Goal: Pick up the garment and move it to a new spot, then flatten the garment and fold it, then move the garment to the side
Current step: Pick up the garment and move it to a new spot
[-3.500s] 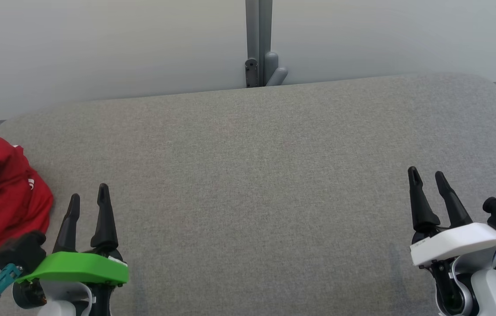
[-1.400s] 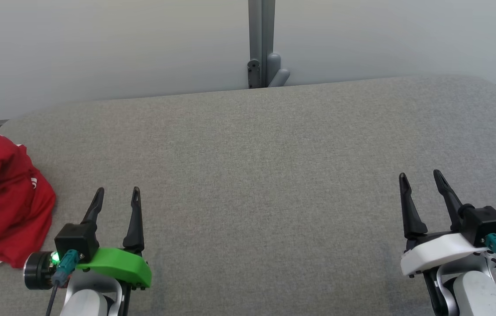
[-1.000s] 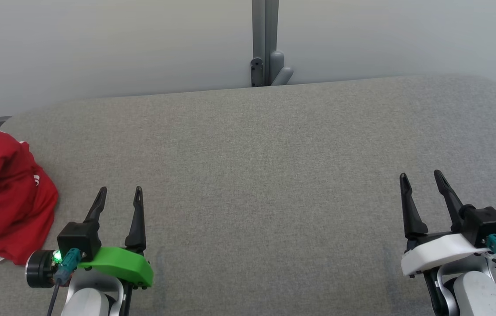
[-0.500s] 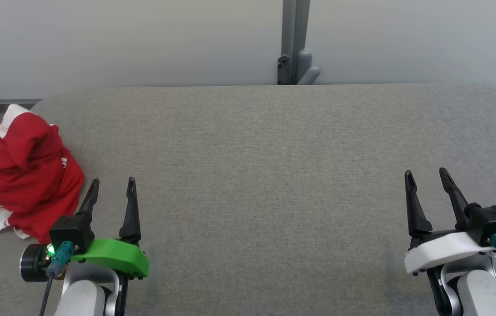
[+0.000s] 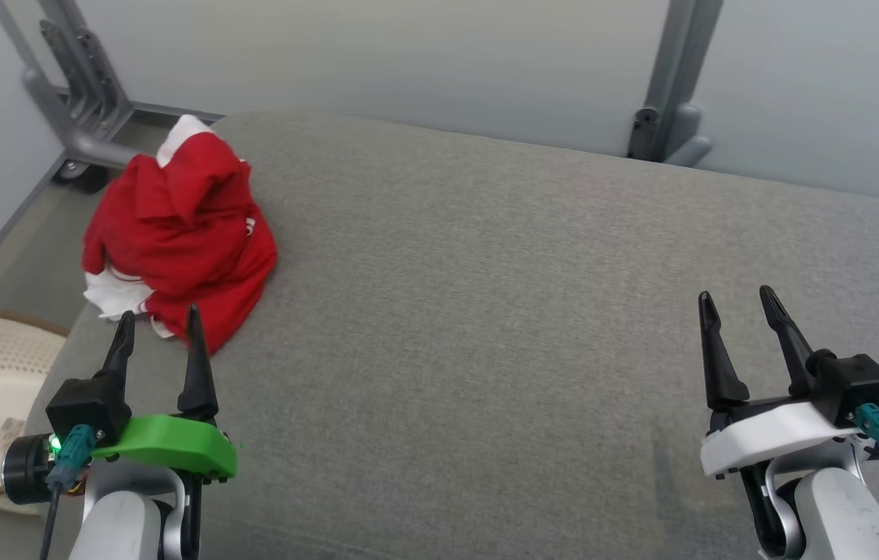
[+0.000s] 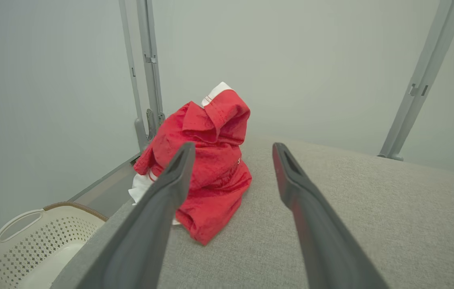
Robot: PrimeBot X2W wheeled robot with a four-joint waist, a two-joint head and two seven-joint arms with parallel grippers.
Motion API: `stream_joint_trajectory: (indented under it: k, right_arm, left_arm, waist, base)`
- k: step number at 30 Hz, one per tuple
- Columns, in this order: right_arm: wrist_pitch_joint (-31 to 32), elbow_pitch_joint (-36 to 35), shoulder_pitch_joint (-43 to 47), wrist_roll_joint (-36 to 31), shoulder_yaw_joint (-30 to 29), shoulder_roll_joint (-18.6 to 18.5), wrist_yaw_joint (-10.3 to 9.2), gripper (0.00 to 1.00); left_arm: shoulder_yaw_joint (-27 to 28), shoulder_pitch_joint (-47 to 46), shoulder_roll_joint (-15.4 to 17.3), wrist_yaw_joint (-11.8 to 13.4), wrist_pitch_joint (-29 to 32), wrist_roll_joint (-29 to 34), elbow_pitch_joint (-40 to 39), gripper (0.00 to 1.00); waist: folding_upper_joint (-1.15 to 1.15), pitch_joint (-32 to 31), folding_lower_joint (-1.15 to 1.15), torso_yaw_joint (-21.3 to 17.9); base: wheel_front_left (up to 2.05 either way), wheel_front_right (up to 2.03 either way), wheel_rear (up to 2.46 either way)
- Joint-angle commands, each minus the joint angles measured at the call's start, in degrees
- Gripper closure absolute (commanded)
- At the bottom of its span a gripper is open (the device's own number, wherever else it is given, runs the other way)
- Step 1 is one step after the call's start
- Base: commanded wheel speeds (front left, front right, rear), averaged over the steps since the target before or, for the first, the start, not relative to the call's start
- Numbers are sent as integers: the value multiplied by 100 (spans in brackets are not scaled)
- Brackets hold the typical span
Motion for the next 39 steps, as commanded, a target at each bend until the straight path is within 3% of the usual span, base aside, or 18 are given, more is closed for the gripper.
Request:
stream_joint_trajectory:
  k: [1,9,23,33,39]
  right_arm:
    - [-18,-6,-61,25,-1,-8,0,0]
    - [-18,62,-103,19,15,37,-1,0]
    - [-18,88,-108,9,-4,43,0,0]
    - [26,47,-263,-14,106,-76,0,0]
    - [174,-143,-568,-83,254,-197,0,0]
  left_arm:
    - [10,-58,22,33,-26,-16,-17,0]
    - [54,50,53,67,-57,-96,-130,0]
    - [-15,-69,49,97,-55,-181,-185,0]
    - [-28,-634,66,89,-51,-202,-312,0]
    - [-39,-1706,128,-176,17,-359,198,0]
  waist:
    - [0,47,0,512]
    - [0,64,0,931]
    - [0,81,0,1034]
    - [0,437,0,721]
    - [0,1114,0,203]
  base:
    - [0,0,0]
    - [0,0,0]
    - [0,0,0]
    - [0,0,0]
    - [0,0,0]
